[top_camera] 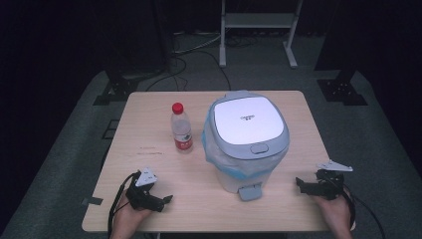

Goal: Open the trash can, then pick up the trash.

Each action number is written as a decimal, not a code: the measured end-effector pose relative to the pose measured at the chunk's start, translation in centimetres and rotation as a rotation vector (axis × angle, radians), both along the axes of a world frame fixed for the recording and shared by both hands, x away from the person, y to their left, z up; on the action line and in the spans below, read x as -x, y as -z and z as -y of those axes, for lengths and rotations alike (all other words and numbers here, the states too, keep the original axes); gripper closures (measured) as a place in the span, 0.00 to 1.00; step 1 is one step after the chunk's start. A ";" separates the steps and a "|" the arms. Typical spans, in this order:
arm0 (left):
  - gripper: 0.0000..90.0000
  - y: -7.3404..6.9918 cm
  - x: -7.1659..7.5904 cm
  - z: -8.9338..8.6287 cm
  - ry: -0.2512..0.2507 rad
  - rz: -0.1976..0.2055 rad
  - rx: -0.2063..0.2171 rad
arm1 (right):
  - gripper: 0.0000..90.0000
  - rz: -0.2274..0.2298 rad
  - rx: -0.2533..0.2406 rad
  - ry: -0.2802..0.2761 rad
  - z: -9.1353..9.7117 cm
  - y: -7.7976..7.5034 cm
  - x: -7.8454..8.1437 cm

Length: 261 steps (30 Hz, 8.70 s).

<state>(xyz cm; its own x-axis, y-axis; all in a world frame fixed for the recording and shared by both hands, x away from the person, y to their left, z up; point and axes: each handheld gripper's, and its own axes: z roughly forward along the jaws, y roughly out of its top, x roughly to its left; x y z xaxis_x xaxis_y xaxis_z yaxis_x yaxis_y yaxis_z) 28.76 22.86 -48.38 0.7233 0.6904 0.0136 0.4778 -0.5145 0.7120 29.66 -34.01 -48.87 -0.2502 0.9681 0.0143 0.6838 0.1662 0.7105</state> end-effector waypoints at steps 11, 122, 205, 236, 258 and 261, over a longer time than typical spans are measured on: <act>0.00 0.0 0.0 0.0 -0.004 0.000 -0.001 | 0.55 0.030 -0.011 -0.041 -0.3 -0.8 1.0; 0.00 0.0 0.0 0.0 -0.027 0.002 0.000 | 1.00 0.107 -0.144 -0.799 -13.1 -2.1 2.3; 0.00 -3.5 -4.3 0.6 -0.010 0.115 0.115 | 1.00 0.121 -0.128 -0.800 -13.3 -0.6 2.2; 0.00 -6.4 -9.2 0.5 -0.006 0.205 0.200 | 1.00 0.108 -0.146 -0.793 -13.2 -0.6 2.0; 0.00 -6.2 -12.4 2.6 0.025 0.217 0.249 | 1.00 0.101 -0.152 -0.791 -13.2 -0.6 2.0; 0.00 -6.2 -12.6 2.9 0.034 0.223 0.256 | 1.00 0.100 -0.153 -0.791 -13.2 -0.6 2.0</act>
<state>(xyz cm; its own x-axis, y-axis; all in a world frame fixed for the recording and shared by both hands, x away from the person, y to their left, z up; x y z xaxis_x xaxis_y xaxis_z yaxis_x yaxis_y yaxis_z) 41.39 20.00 -42.15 0.7446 0.6675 0.0035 0.2814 -0.3187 0.9051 27.69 -20.82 -48.28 -0.8667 0.4934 0.0733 0.3367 0.4701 0.8158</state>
